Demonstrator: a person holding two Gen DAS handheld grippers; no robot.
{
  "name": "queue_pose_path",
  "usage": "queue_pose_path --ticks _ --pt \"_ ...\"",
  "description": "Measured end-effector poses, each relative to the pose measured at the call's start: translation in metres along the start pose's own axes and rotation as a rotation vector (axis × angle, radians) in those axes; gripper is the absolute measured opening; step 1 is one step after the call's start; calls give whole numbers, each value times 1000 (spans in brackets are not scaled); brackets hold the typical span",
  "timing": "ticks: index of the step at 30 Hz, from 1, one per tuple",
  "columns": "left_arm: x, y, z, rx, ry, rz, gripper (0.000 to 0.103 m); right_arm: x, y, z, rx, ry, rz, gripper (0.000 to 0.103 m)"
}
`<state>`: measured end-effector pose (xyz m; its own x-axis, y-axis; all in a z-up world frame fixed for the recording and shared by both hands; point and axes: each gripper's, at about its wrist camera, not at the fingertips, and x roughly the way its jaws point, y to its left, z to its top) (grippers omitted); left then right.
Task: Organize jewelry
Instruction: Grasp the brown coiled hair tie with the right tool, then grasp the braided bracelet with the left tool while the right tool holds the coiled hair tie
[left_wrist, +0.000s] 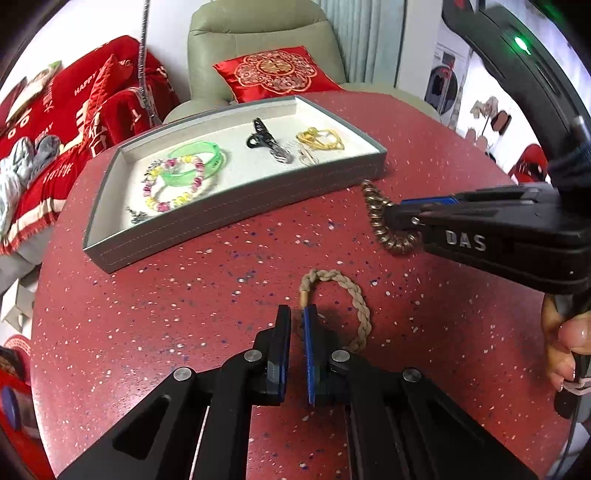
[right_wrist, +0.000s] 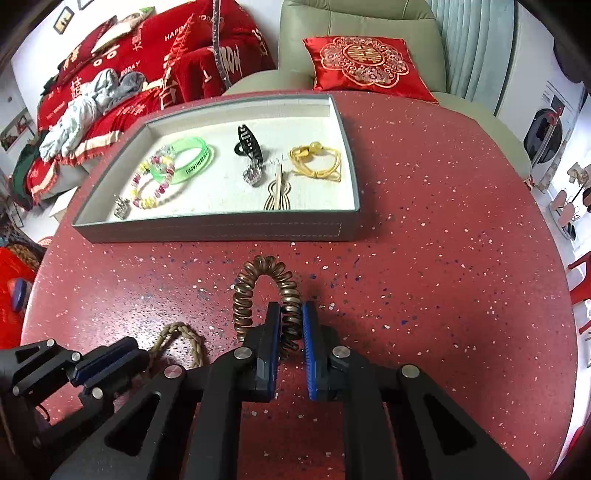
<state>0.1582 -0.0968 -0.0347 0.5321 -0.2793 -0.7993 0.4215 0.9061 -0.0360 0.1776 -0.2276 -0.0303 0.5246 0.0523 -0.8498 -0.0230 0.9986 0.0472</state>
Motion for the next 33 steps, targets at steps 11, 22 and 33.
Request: queue_pose_path --ticks 11,22,33 --pt "-14 16 1 -49 -22 -15 25 -20 0 -5 1 -25 36 13" --pt "-8 13 5 -95 -21 32 31 -41 -21 -23 51 -44 67 13" --pt "5 8 7 -48 -13 142 103 -51 -27 -32 66 -65 92 13"
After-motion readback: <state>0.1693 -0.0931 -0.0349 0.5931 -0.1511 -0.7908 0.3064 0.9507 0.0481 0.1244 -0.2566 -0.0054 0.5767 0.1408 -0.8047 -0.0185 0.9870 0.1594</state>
